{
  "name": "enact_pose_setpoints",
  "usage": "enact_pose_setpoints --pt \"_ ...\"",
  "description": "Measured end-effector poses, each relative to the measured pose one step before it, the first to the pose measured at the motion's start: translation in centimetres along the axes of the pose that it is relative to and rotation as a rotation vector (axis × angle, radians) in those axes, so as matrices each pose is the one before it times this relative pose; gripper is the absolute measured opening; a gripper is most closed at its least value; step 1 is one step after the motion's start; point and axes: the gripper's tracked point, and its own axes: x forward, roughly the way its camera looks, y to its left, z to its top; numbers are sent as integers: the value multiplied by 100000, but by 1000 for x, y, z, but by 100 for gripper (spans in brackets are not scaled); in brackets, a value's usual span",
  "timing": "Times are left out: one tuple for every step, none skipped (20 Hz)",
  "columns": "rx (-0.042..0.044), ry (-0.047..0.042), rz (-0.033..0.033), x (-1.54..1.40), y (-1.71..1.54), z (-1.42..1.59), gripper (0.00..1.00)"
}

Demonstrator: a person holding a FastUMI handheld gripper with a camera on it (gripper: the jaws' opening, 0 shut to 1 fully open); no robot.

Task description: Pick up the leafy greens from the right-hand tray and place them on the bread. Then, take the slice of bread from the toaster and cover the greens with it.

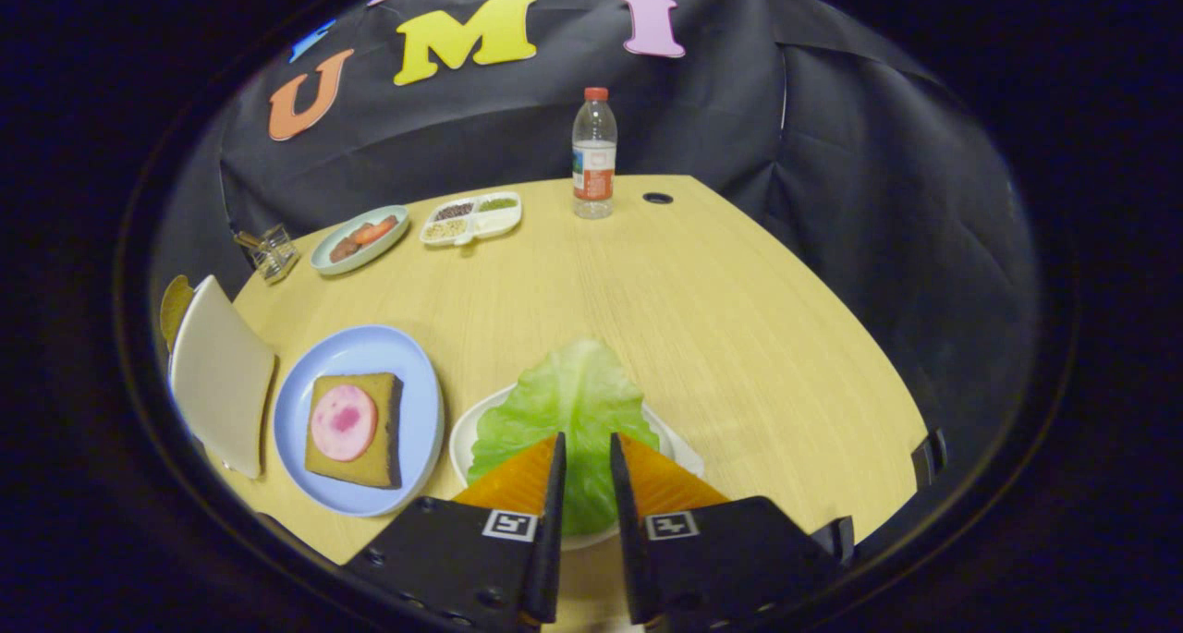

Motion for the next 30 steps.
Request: enact_pose_setpoints --pt "835 871 819 459 170 -203 38" --pt "255 868 -236 163 -7 -87 49" --pt "-46 549 167 250 167 -9 59" --pt "-464 526 40 164 217 -28 59" --pt "-534 511 157 113 286 -70 59" --pt "-512 409 121 113 247 -29 59" --pt "-463 588 -543 95 134 -100 59" --pt "-305 -44 635 154 301 -37 59" --pt "-382 458 670 216 317 -174 67" --pt "108 1713 53 523 57 -316 75" --pt "181 2529 266 507 128 -588 76" --pt "-295 -1642 -103 -497 -20 169 77" --pt "-84 256 -182 693 -26 106 78" --pt "-559 659 -389 -276 52 -81 78" --pt "-649 -99 2067 -43 504 -24 80" --pt "-1378 342 -65 -60 235 -129 65" --pt "-996 -68 -637 258 -98 113 50" --pt "188 -233 -364 -119 32 31 36" --pt "1175 -1013 523 141 135 280 36" --pt "1742 -166 -217 300 -80 -225 18" --pt "-377 -676 -373 -286 84 46 1" --pt "-1296 -712 -976 -38 -36 119 1" --pt "-469 289 -315 -116 85 27 1" --pt "1012 34 635 -239 34 153 1" --pt "1495 -215 1429 -447 59 90 0" --pt "1745 -1883 2708 -658 262 332 0" --pt "1066 -2073 741 -491 -8 340 0" --pt "-63 -1362 -437 -405 -93 292 0" --pt "-815 -357 353 -483 273 -56 0" --pt "-533 -190 540 -497 314 124 0"
